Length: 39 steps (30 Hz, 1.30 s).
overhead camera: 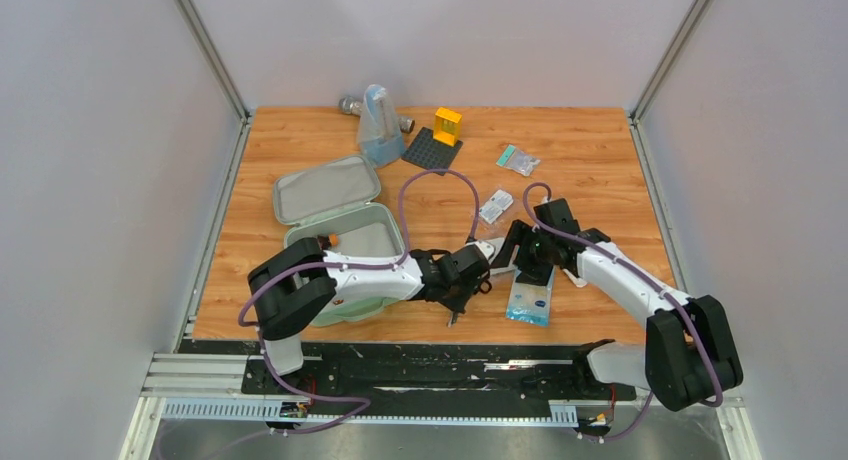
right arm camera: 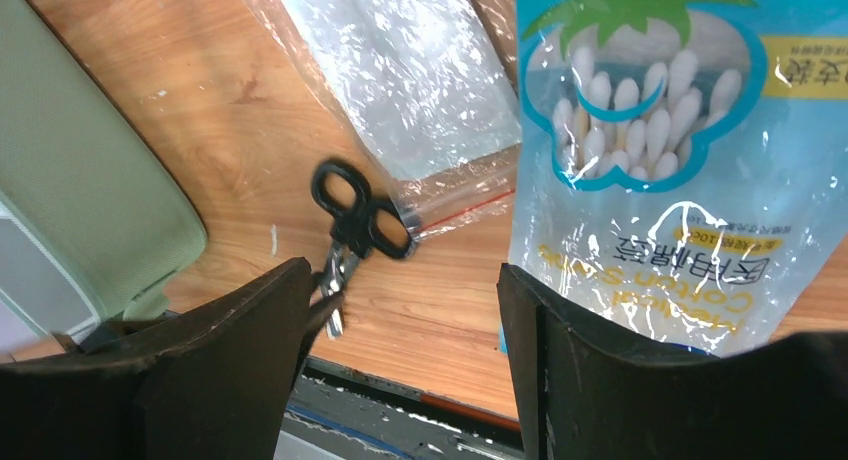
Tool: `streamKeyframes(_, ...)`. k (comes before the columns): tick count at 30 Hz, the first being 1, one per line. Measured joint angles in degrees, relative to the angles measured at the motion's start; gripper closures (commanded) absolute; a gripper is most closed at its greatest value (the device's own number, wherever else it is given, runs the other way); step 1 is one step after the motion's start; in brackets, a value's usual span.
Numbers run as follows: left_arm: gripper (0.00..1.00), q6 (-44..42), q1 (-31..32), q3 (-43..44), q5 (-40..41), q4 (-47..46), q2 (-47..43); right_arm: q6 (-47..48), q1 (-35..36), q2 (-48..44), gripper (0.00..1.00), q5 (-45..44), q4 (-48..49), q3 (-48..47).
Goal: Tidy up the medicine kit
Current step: Move the scissors to the center of the board.
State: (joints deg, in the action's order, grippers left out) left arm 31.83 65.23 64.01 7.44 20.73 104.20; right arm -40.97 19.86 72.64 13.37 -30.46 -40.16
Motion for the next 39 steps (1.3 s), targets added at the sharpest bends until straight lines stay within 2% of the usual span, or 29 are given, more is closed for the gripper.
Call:
streamKeyframes(12,0.82,4.8,11.3,-7.9,-3.7,-4.2,-5.6,-2.5,0.2,-4.3,0.3,5.7,0.8,7.6)
streamKeyframes(16,0.7,5.9,11.8,-8.2,-3.6,-4.3,-5.8,-3.0,0.6,-5.7,0.3,7.0,1.2,8.8)
streamKeyframes(19,0.49,6.6,12.0,-8.2,-3.1,-4.3,-5.8,-3.3,0.9,-5.7,0.3,7.4,1.3,9.2)
streamKeyframes(21,0.4,7.3,12.3,-7.7,-3.0,-3.8,-5.8,-3.5,1.1,-5.7,0.3,7.8,1.4,9.2)
streamKeyframes(23,0.35,7.6,12.5,-7.2,-2.6,-2.9,-5.8,-3.5,1.3,-5.7,0.3,7.8,1.5,9.2)
streamKeyframes(27,0.32,8.9,12.7,-6.9,-1.3,-0.4,-6.3,-3.5,1.5,-5.5,0.3,7.9,1.6,9.2)
streamKeyframes(34,0.33,13.2,12.7,-8.6,0.4,6.6,-9.1,-3.5,1.5,-5.2,0.3,7.9,1.6,9.2)
streamKeyframes(39,0.33,16.4,12.7,-8.5,0.1,7.4,-9.2,-3.5,1.5,-4.9,0.3,7.9,1.7,9.2)
